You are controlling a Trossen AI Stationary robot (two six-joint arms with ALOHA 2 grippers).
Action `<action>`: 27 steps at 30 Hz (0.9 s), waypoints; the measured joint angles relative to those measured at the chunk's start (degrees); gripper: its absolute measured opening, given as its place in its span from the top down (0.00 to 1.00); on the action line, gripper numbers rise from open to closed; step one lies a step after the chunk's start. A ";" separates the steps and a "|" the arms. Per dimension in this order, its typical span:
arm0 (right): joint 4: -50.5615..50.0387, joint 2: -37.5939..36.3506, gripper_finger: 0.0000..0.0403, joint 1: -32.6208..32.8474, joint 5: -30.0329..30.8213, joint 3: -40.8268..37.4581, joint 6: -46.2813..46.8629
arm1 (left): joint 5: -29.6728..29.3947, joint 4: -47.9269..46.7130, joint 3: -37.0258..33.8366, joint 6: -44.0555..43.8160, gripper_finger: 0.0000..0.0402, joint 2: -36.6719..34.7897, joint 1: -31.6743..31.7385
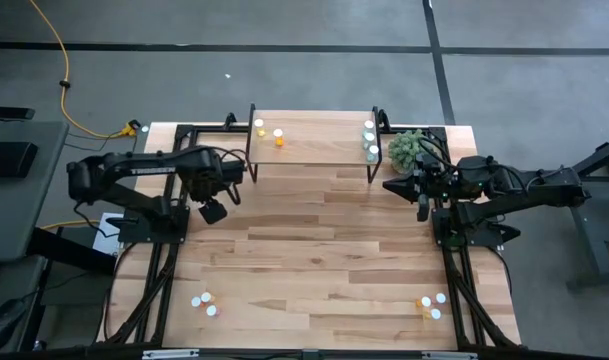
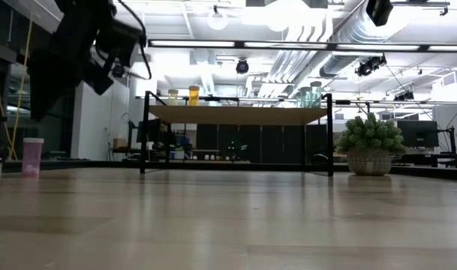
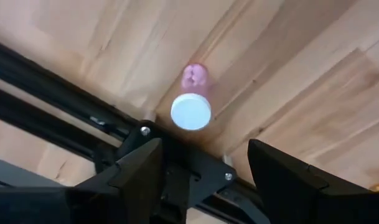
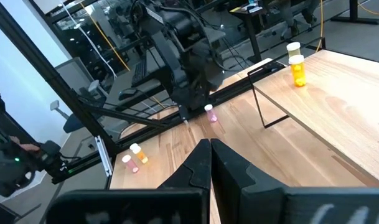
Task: Pick and place medicine bottles onto shelf by color
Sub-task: Put the top pink pill bottle on the shelf
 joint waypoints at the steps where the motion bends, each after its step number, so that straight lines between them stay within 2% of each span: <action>1: 0.01 0.02 1.00 -0.01 0.01 0.00 -0.01 | 0.21 0.94 -0.90 0.14 0.43 0.41 0.29; 9: -0.01 0.00 1.00 0.00 0.15 -0.02 -0.07 | -0.39 7.52 -6.26 -0.61 0.43 3.15 1.11; 17: -0.01 0.02 1.00 0.00 0.24 -0.02 -0.09 | -1.50 10.83 -7.97 -0.33 0.43 4.25 1.11; 23: 0.00 0.00 1.00 -0.01 0.26 -0.02 -0.07 | -1.70 10.92 -9.17 -0.56 0.44 4.25 1.11; 27: -0.01 0.01 1.00 0.01 0.35 -0.02 -0.09 | -1.85 10.65 -10.46 -0.75 0.48 4.25 1.15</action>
